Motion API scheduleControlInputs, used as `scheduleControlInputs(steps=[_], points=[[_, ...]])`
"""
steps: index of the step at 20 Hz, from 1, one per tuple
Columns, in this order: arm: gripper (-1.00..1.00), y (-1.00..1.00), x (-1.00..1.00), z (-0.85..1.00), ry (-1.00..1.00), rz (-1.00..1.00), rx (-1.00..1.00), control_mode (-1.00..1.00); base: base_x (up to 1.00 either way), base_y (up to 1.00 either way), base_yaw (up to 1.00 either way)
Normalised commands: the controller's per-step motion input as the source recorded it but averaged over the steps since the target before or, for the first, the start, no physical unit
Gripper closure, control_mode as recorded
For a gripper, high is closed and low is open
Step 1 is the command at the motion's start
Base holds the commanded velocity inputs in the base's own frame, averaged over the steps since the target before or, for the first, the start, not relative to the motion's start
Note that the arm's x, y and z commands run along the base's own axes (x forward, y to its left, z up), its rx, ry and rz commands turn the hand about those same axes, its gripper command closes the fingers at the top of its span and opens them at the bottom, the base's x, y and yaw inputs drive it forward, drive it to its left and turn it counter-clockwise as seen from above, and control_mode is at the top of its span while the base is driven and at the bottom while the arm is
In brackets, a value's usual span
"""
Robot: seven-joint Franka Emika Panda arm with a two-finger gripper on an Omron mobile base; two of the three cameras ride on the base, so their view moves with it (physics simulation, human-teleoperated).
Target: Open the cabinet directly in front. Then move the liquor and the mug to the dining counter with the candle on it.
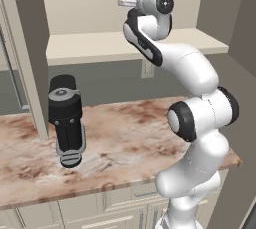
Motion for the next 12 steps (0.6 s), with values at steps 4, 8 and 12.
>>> scheduleControlInputs(steps=[4,8,12], points=[[1.0,0.0,-0.88,0.32,-0.3,0.0,0.0,-1.0,0.0,0.0,0.0],[1.0,0.0,-1.0,0.08,-0.19,0.0,0.0,-1.0,0.0,0.0,0.0],[1.0,0.0,-1.0,0.0,-0.07,0.0,0.0,-1.0,0.0,0.0,0.0]])
